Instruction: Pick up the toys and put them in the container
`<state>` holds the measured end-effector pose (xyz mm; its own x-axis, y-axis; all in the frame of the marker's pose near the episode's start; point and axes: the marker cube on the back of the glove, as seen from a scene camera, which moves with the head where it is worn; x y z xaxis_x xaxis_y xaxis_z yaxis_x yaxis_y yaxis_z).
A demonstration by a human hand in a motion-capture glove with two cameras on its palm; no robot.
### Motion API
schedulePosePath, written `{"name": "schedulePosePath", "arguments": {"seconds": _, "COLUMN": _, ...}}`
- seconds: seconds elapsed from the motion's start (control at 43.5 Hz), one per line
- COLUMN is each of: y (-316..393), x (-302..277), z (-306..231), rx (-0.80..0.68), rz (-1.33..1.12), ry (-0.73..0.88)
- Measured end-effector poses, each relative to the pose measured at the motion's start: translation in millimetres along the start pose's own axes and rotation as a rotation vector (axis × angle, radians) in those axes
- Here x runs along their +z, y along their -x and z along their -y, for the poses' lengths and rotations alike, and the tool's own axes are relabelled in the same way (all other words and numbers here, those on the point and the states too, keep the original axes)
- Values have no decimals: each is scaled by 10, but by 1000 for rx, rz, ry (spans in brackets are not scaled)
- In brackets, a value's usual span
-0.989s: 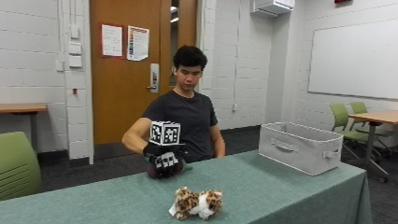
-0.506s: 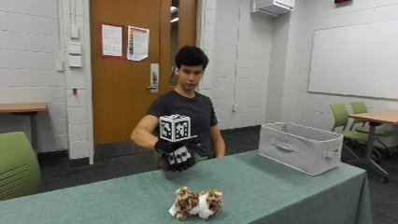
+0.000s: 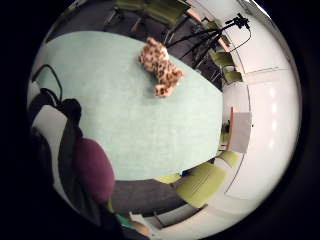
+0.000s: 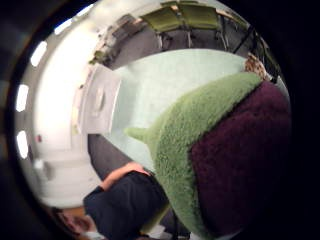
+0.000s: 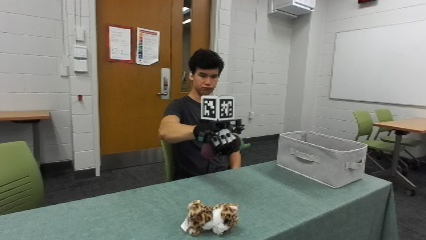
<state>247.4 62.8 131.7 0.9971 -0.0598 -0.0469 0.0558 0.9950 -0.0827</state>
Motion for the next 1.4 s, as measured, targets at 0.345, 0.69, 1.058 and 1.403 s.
{"name": "schedulePosePath", "arguments": {"seconds": 0.345, "y": 852, "x": -832, "z": 726, "rx": -77, "rz": 18, "ry": -96}}
{"name": "schedulePosePath", "arguments": {"seconds": 0.69, "y": 2343, "x": -1281, "z": 1182, "rx": -241, "rz": 17, "ry": -140}}
{"name": "schedulePosePath", "arguments": {"seconds": 1.058, "y": 4204, "x": -1387, "z": 1421, "rx": -530, "rz": 26, "ry": -146}}
{"name": "schedulePosePath", "arguments": {"seconds": 1.403, "y": 4580, "x": -1198, "z": 1605, "rx": -668, "rz": 160, "ry": -100}}
